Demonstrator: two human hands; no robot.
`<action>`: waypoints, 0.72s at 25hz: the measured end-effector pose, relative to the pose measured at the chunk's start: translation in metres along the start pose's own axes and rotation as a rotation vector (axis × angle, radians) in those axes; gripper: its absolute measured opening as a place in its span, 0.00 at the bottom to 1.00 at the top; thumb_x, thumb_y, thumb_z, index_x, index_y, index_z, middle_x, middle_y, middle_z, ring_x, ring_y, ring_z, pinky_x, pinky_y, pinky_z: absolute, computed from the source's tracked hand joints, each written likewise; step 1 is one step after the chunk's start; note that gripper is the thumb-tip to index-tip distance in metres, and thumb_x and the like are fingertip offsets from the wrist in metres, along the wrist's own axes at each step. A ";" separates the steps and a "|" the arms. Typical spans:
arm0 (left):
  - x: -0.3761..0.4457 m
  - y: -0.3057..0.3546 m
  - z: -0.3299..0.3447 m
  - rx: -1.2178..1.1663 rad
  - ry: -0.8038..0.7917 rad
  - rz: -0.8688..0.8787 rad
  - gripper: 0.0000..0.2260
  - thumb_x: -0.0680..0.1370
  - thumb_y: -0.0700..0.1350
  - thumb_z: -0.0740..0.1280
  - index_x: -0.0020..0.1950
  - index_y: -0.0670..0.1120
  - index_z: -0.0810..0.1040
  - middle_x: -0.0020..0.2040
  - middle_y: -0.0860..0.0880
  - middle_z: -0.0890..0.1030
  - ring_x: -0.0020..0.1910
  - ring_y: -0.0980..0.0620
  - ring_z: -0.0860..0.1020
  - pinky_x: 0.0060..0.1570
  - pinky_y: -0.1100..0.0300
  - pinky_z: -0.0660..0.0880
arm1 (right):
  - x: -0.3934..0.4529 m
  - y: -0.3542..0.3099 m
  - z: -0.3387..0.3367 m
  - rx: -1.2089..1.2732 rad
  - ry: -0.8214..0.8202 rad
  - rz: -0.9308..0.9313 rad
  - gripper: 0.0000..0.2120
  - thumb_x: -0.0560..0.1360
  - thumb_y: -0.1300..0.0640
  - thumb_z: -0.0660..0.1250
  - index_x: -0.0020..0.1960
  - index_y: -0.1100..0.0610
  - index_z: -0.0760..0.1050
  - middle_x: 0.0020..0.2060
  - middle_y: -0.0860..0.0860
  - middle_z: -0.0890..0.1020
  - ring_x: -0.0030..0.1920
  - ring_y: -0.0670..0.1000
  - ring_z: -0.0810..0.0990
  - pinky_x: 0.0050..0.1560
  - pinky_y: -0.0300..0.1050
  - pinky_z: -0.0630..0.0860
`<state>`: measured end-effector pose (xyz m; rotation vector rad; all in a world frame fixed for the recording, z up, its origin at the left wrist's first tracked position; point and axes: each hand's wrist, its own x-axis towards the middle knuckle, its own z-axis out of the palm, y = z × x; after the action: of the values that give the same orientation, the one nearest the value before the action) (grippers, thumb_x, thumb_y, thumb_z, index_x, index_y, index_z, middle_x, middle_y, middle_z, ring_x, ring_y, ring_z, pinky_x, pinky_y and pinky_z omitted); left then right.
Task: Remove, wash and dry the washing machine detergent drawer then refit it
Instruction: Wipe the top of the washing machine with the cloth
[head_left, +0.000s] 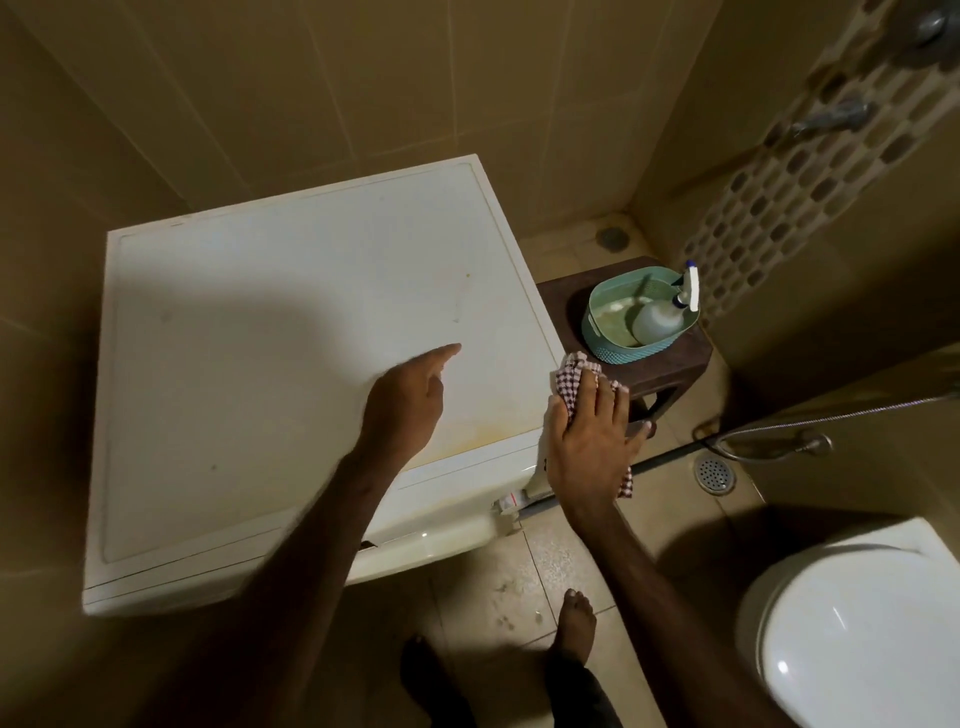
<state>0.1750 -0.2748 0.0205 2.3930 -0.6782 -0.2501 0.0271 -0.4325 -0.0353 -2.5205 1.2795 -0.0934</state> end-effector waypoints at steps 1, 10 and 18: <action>-0.010 -0.005 -0.005 -0.036 0.003 -0.009 0.21 0.82 0.37 0.60 0.69 0.53 0.80 0.61 0.52 0.85 0.58 0.51 0.82 0.56 0.65 0.72 | 0.007 -0.007 -0.001 -0.058 0.008 -0.032 0.32 0.85 0.38 0.46 0.83 0.54 0.56 0.82 0.57 0.62 0.82 0.61 0.57 0.78 0.73 0.53; -0.089 -0.067 -0.028 0.298 0.076 0.329 0.25 0.79 0.39 0.56 0.76 0.45 0.72 0.76 0.48 0.72 0.75 0.50 0.71 0.76 0.47 0.63 | -0.082 -0.119 0.038 -0.130 -0.139 -0.834 0.29 0.85 0.44 0.51 0.83 0.53 0.58 0.83 0.55 0.58 0.84 0.59 0.53 0.77 0.68 0.59; -0.122 -0.134 -0.091 0.300 0.156 0.220 0.21 0.79 0.40 0.59 0.71 0.48 0.78 0.72 0.52 0.77 0.72 0.51 0.73 0.74 0.45 0.65 | 0.050 -0.118 0.016 -0.108 0.002 -0.169 0.31 0.84 0.40 0.46 0.83 0.53 0.56 0.82 0.60 0.59 0.82 0.66 0.55 0.77 0.73 0.57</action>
<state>0.1567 -0.0730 0.0096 2.5563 -0.9514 0.1399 0.1514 -0.4033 -0.0186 -2.7182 1.0974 -0.0658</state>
